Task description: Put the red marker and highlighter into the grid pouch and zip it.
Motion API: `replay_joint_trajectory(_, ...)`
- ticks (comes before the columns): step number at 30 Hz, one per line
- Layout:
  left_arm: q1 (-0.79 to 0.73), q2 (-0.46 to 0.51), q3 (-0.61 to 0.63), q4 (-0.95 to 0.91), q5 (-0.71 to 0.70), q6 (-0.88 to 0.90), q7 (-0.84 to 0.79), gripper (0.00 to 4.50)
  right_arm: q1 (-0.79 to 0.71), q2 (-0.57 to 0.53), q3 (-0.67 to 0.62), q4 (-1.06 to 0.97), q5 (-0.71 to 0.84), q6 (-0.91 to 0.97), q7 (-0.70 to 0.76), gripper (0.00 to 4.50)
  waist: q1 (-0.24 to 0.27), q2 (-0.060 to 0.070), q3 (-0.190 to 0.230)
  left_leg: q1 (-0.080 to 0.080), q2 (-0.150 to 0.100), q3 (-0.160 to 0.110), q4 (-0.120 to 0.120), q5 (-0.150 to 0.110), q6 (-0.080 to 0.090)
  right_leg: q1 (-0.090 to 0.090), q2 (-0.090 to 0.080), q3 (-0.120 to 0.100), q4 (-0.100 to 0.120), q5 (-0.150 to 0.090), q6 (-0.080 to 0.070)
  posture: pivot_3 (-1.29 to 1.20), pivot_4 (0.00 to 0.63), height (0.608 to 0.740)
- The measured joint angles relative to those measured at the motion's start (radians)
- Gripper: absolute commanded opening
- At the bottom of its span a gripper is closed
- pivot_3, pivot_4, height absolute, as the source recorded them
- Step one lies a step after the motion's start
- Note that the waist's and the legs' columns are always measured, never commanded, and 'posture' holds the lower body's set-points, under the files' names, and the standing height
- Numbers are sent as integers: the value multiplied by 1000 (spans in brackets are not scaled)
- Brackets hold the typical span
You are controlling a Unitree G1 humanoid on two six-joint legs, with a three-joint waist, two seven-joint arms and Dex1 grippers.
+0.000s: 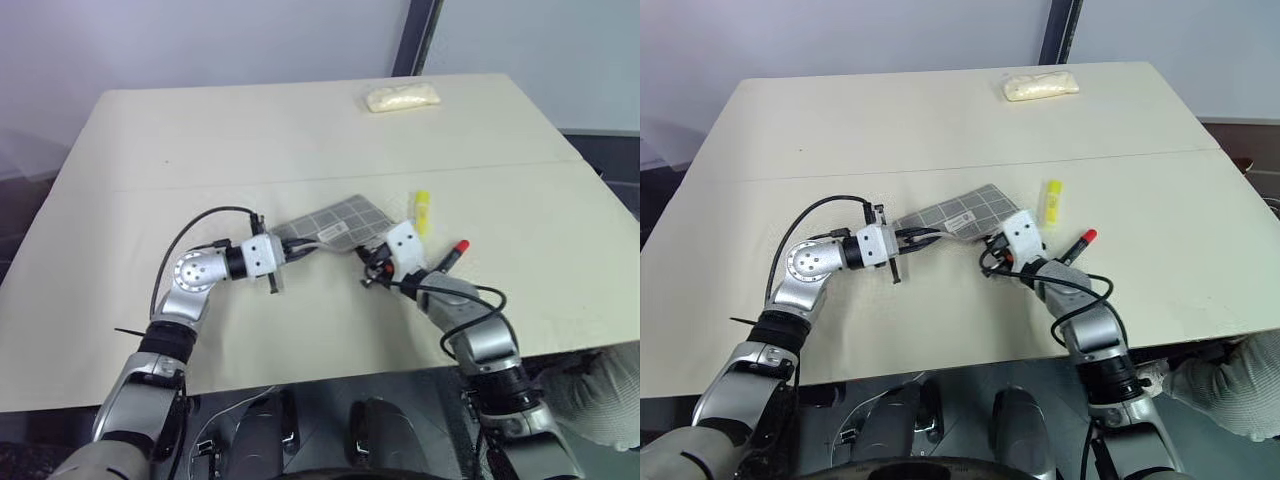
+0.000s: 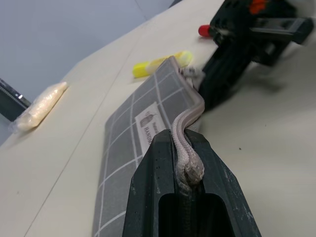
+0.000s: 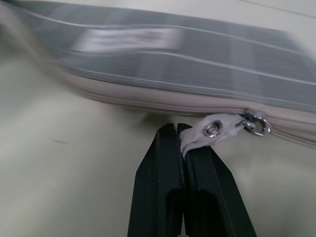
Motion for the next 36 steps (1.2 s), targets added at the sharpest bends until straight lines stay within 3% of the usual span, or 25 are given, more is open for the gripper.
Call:
replay_joint_trajectory(5,3,-19,-38,0,47,-11,75,0,0,60,101,-37,-9,-35,42,28,3,0,0,0,0,0,0,0,0,0,0,0,0,0,0,0,150,740)
replay_joint_trajectory(14,9,-8,-50,-1,72,-27,148,0,-32,-10,124,-14,-43,-133,160,28,4,0,0,0,0,0,1,0,1,0,0,0,-1,0,0,0,150,740)
replay_joint_trajectory(17,9,-8,-59,0,73,-16,155,0,-20,-54,131,-17,-58,-152,194,923,4,0,0,0,0,0,1,0,1,0,0,0,-1,0,0,0,150,740)
replay_joint_trajectory(24,8,8,-61,0,80,-15,193,0,148,-125,78,-108,-43,-179,224,4442,9,0,0,0,0,-1,1,-1,0,0,-1,-1,-2,0,0,0,150,740)
replay_joint_trajectory(32,10,23,-58,2,68,-31,215,0,375,-56,-190,-380,148,-183,116,4442,6,0,0,0,0,-1,0,-2,-1,1,0,-1,-2,0,0,0,150,740)
replay_joint_trajectory(36,4,22,-58,29,60,-37,215,0,400,-12,-255,-446,135,-184,-18,4442,6,0,0,0,0,-1,0,-2,-1,0,0,-1,-3,-1,-1,0,150,740)
